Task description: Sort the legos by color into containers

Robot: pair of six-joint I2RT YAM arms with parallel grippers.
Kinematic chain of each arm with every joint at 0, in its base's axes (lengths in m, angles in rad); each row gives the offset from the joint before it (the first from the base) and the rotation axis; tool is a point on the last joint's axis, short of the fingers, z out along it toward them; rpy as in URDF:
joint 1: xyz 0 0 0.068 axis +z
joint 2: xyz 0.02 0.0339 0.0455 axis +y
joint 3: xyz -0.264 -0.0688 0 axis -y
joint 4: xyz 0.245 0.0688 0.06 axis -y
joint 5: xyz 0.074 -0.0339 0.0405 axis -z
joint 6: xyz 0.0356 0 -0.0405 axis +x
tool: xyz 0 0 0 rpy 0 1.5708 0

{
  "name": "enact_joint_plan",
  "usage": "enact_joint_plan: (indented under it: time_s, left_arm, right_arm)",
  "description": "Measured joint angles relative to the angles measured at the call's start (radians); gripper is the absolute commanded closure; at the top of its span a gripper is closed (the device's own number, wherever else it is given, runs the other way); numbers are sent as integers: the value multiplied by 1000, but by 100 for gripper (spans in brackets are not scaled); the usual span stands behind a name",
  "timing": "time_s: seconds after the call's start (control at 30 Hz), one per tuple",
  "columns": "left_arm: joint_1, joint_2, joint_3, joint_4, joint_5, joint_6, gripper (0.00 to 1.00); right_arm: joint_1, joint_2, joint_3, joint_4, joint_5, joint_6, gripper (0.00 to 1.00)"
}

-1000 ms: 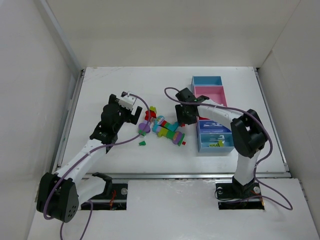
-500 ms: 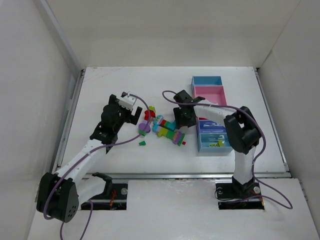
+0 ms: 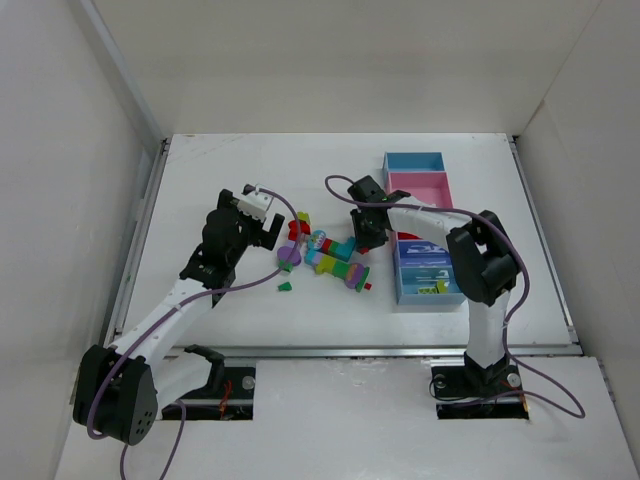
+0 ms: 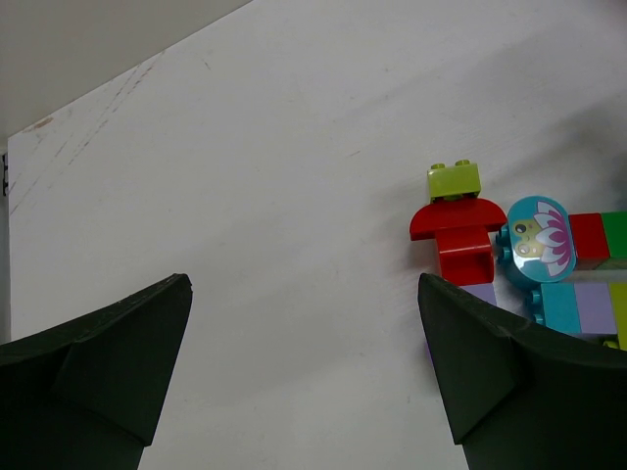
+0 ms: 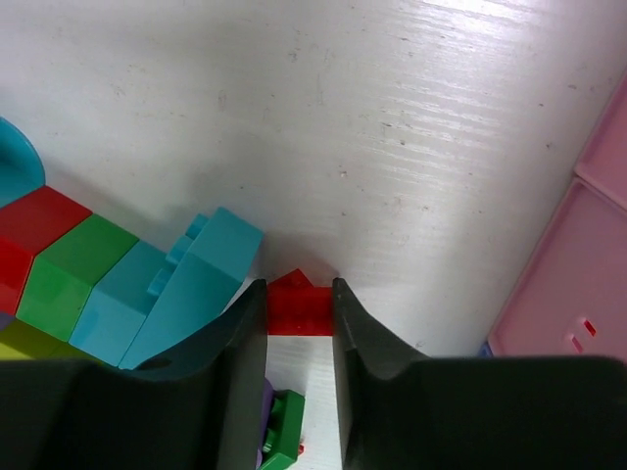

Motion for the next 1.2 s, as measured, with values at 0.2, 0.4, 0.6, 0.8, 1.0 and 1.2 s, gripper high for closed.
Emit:
enact_joint_plan:
  time_s: [0.2, 0.4, 0.6, 0.8, 1.0, 1.2]
  left_arm:
    - [0, 0, 0, 0, 0, 0, 0]
    - [0, 0, 0, 0, 0, 0, 0]
    - [0, 0, 0, 0, 4, 0, 0]
    - [0, 0, 0, 0, 5, 0, 0]
    - [0, -3, 0, 0, 7, 0, 0]
    - [0, -8, 0, 0, 7, -1, 0]
  right_arm:
    - [-1, -5, 0, 2, -2, 0, 90]
    - [-1, -58, -1, -6, -8, 0, 93]
    - [-1, -109, -1, -5, -13, -3, 93]
    - [-1, -102, -10, -3, -37, -3, 80]
    - [-1, -29, -13, 3, -56, -4, 65]
    - [-3, -10, -20, 24, -71, -3, 44]
